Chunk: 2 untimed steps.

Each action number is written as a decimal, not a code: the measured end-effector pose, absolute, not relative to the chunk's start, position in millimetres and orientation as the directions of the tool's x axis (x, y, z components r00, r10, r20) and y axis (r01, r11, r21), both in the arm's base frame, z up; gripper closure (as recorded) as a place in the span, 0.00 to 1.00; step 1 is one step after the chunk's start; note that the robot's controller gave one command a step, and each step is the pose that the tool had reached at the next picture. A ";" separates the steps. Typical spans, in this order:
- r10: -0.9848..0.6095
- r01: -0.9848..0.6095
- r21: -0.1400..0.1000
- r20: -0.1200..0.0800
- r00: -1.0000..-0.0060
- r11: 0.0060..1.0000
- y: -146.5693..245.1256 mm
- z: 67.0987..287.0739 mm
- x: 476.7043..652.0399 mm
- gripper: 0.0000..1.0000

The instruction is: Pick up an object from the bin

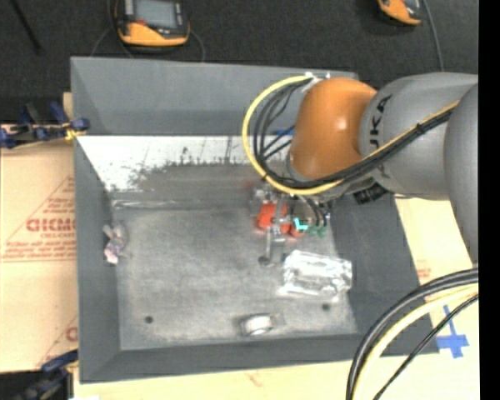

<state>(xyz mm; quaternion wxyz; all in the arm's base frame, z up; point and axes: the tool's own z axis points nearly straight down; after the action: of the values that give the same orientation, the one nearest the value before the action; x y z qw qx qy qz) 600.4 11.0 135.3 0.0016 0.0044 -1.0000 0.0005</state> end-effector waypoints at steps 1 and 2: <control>-0.086 -0.086 -0.005 -0.016 -0.996 0.996 -115.2 72.8 638.2 0.00; 0.307 0.307 0.004 -0.008 -0.952 0.952 -66.6 102.3 632.3 0.00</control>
Offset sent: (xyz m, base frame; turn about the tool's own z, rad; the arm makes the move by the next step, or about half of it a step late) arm 0.0336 -0.1206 -0.0653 -0.0828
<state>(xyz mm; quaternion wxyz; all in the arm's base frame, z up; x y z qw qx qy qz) 632.3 -66.6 102.3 -0.0044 -0.1556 -0.9878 -0.0012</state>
